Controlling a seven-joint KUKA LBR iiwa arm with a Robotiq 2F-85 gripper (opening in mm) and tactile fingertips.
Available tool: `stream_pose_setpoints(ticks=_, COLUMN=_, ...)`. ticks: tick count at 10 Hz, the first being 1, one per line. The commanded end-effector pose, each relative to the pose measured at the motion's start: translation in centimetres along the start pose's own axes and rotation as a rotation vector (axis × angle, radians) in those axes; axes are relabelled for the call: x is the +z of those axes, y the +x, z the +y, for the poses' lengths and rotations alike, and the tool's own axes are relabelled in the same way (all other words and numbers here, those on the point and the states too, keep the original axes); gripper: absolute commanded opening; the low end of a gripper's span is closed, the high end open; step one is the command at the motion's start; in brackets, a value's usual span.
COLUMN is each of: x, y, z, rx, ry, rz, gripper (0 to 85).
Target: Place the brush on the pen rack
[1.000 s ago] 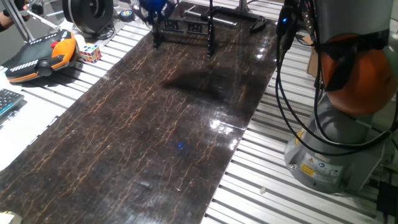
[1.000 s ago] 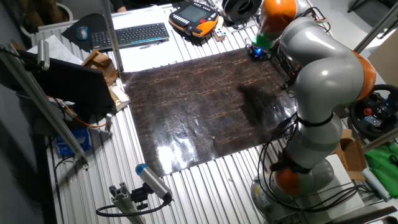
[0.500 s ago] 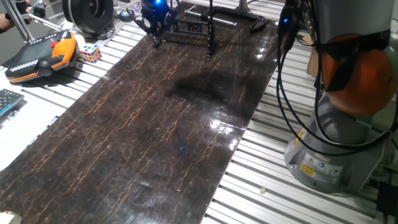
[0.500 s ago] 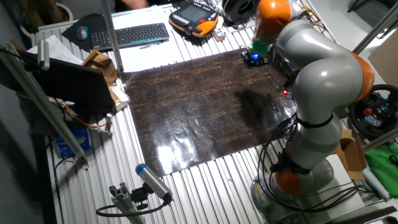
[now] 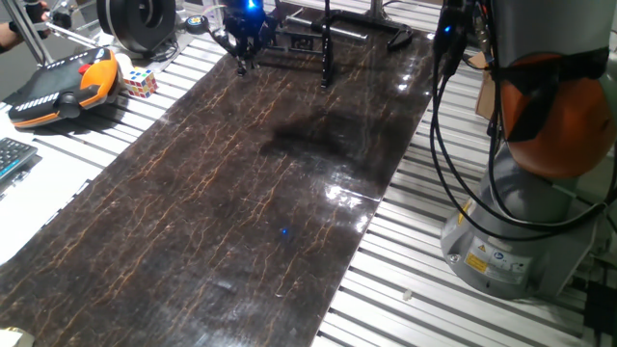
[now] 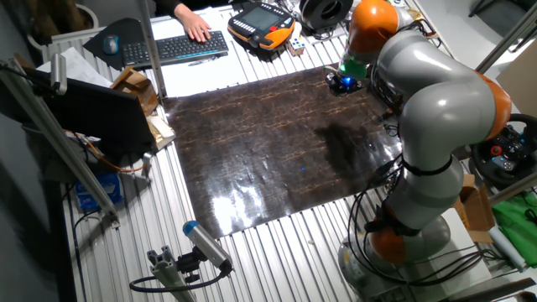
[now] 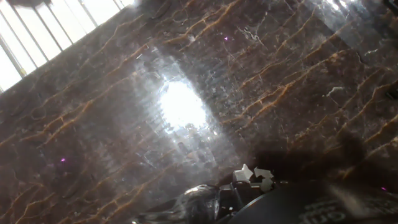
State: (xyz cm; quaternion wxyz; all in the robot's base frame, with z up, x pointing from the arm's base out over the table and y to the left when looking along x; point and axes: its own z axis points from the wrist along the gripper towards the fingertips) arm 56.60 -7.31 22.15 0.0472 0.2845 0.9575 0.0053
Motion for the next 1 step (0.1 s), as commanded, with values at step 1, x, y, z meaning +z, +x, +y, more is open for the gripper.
stream_pose_setpoints(ticks=1, x=-0.05, y=0.35, z=-0.04, rx=0.004, ry=-0.004, rz=-0.005, gripper=1.0)
